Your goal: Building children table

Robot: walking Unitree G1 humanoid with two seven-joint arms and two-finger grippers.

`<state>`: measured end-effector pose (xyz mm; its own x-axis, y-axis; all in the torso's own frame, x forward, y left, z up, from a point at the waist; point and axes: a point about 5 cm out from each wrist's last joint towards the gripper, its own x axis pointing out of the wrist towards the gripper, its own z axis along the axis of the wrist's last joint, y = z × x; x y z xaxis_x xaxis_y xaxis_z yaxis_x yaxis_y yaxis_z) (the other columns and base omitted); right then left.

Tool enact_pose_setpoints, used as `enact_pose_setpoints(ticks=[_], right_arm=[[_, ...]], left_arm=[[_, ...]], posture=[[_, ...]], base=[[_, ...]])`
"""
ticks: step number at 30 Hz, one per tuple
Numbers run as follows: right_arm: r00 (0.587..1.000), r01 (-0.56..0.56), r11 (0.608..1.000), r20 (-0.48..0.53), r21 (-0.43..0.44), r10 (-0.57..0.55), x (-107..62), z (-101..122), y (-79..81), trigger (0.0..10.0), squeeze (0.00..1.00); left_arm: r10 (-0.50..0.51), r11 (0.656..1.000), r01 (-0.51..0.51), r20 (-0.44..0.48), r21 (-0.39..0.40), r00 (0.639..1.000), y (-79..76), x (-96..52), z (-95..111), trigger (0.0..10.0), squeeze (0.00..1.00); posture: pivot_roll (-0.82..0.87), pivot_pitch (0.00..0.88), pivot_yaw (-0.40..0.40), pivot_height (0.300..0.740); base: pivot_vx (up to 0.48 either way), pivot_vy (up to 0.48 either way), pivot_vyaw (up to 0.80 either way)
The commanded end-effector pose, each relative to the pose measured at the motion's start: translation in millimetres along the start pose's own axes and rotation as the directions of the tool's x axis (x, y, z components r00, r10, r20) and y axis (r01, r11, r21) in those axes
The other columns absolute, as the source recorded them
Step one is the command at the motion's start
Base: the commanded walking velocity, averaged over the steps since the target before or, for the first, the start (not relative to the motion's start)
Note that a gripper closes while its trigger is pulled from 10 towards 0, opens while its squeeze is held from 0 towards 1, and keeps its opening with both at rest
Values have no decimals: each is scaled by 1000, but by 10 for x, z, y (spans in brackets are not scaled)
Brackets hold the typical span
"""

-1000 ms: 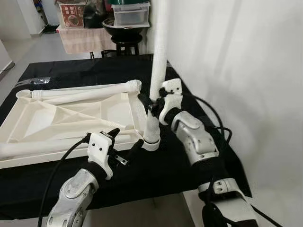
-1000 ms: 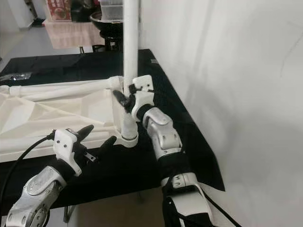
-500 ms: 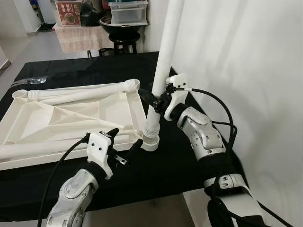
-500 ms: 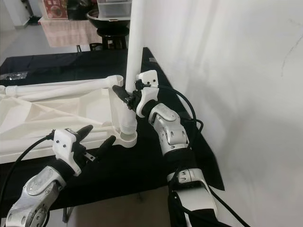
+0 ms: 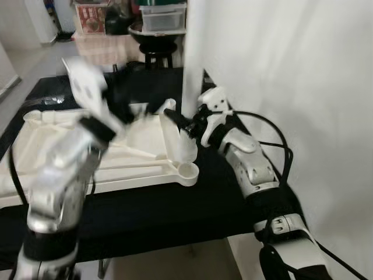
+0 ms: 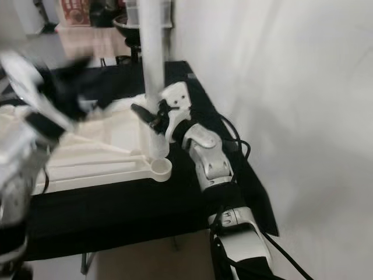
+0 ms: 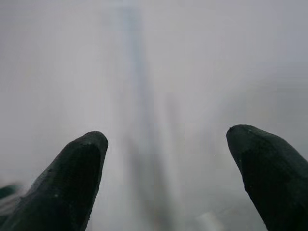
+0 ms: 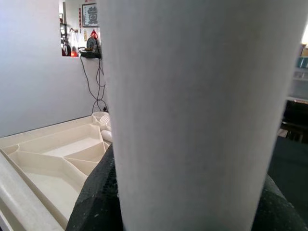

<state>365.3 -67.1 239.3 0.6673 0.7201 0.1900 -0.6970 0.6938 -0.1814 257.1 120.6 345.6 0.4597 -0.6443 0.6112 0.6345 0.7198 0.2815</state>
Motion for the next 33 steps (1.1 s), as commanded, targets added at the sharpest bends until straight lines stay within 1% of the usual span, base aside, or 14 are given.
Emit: enact_pose_setpoints(ticks=[1,3,6,7,11,14,17,19,22,25,26,30,32,33], right_arm=[[1000,-8,1000,21,-24,8,26,42,22,10000,0],[1000,-19,999,24,-38,20,32,47,42,10000,0],[996,-87,993,28,-84,90,56,57,177,10000,0],[996,-87,993,28,-84,90,56,57,177,10000,0],[989,-138,985,32,-106,142,56,58,267,10000,0],[989,-144,983,31,-111,148,55,56,273,10000,0],[993,-115,986,22,-119,118,54,43,220,10000,0],[993,-115,986,22,-119,118,54,43,220,10000,0],[993,-111,986,26,-126,115,58,58,209,10000,0],[991,-128,982,27,-137,132,59,69,227,10000,0],[988,-148,977,26,-153,153,59,75,257,10000,0],[980,-190,965,23,-179,197,53,81,325,10000,0],[978,-203,961,12,-189,209,50,59,359,10000,0],[978,-202,961,7,-190,207,49,47,366,10000,0]], left_arm=[[-30,999,29,-39,-26,999,-9,-10,-65,10000,1000],[-45,998,43,-42,-39,998,-12,4,-57,10000,1000],[-39,998,37,-45,-57,998,1,73,-105,10000,1000],[-39,998,37,-45,-57,998,1,73,-105,10000,1000],[-5,998,1,-49,-67,999,47,147,-142,10000,1000],[3,998,-6,-48,-66,999,54,162,-141,10000,1000],[46,997,-48,-41,-62,998,58,197,-147,10000,1000],[46,997,-48,-41,-62,998,58,197,-147,10000,1000],[115,992,-117,-50,-37,992,104,190,-173,10000,1000],[158,986,-161,-60,-44,986,151,188,-201,10000,1000],[181,982,-184,-61,-47,981,181,188,-210,10000,8],[224,972,-227,-59,-53,973,239,194,-217,10000,0],[249,965,-252,-55,-74,967,269,202,-229,0,0],[249,964,-253,-53,-83,967,267,205,-233,0,0]], posture=[[-67,0,15,740],[-68,0,17,740],[-81,0,31,740],[-81,0,31,740],[-89,0,34,740],[-89,0,34,740],[-92,0,29,740],[-92,0,29,740],[-93,0,27,740],[-102,0,23,740],[-107,0,23,740],[-110,0,24,740],[-112,0,26,740],[-113,0,25,740]], base=[[0,0,0],[0,0,0],[0,0,0],[0,0,0],[0,0,0],[0,0,0],[0,0,0],[0,0,0],[0,0,0],[0,0,0],[0,0,0],[0,0,0],[0,0,0],[0,0,0]])
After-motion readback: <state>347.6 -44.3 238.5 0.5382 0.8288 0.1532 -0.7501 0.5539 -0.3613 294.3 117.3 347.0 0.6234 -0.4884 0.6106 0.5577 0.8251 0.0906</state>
